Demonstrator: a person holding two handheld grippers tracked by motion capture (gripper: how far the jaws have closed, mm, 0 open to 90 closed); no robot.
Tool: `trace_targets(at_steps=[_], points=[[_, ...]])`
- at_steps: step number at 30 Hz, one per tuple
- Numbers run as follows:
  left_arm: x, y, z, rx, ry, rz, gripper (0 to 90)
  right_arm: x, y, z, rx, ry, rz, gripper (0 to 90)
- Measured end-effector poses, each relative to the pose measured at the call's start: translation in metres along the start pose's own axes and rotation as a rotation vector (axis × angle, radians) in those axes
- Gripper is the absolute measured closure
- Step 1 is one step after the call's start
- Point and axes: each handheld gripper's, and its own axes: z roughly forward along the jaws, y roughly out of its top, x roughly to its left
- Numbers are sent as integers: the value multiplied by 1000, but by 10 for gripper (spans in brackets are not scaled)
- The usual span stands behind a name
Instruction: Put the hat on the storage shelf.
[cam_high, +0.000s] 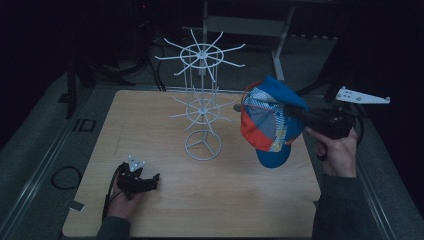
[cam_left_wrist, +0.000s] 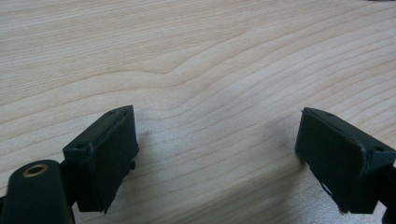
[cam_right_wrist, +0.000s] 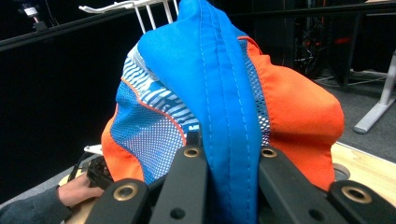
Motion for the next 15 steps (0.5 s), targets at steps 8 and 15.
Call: trace_targets(at_steps=[8, 15], points=[[0, 0, 0, 0, 0, 0, 133, -1, 2, -1, -16, 5, 3, 883], [0, 0, 0, 0, 0, -1, 133, 0, 5, -1, -20, 9, -3, 883]])
